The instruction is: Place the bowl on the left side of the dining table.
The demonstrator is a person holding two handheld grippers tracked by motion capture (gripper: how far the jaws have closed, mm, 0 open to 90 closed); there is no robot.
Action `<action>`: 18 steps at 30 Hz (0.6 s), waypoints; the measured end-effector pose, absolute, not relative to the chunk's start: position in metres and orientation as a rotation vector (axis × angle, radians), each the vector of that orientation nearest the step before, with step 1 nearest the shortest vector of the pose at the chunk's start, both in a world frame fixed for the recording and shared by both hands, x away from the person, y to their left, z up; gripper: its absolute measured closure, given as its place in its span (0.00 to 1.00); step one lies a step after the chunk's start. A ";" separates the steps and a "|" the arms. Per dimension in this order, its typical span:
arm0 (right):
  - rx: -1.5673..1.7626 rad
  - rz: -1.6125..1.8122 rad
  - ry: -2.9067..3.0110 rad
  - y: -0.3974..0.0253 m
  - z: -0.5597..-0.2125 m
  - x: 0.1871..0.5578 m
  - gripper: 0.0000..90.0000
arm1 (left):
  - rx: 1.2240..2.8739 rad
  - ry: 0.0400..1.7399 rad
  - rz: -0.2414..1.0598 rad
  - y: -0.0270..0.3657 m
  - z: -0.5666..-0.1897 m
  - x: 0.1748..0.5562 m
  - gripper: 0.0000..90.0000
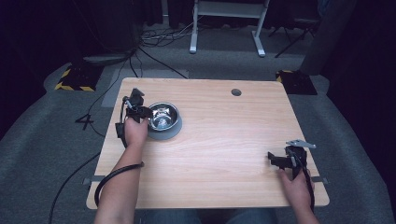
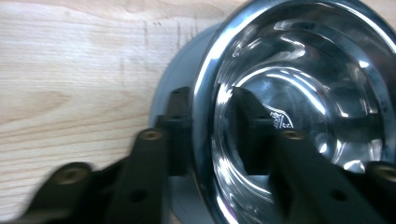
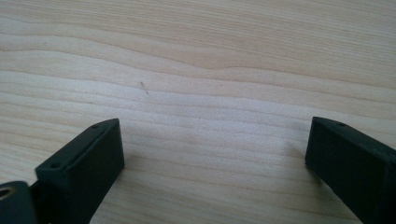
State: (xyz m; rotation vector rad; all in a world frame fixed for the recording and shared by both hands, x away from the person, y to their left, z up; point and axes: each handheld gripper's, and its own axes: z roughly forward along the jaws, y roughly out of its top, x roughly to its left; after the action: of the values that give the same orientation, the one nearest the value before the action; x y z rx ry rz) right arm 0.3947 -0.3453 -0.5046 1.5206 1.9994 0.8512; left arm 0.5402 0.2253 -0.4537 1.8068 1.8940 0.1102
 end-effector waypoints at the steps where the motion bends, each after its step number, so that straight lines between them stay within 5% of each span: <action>1: 1.521 0.851 1.999 -0.345 -0.505 0.395 0.05 | 1.799 1.896 0.150 0.231 -0.451 0.539 0.66; 18: 1.523 0.852 1.999 -0.345 -0.505 0.395 0.05 | 1.806 1.733 0.289 0.238 -0.395 0.510 0.55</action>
State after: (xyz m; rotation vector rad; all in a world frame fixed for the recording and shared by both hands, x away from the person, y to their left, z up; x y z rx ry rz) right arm 0.3948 -0.3452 -0.5045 1.5231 1.9988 0.8516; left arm 0.5098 0.2381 -0.3949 1.8064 1.7328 0.2888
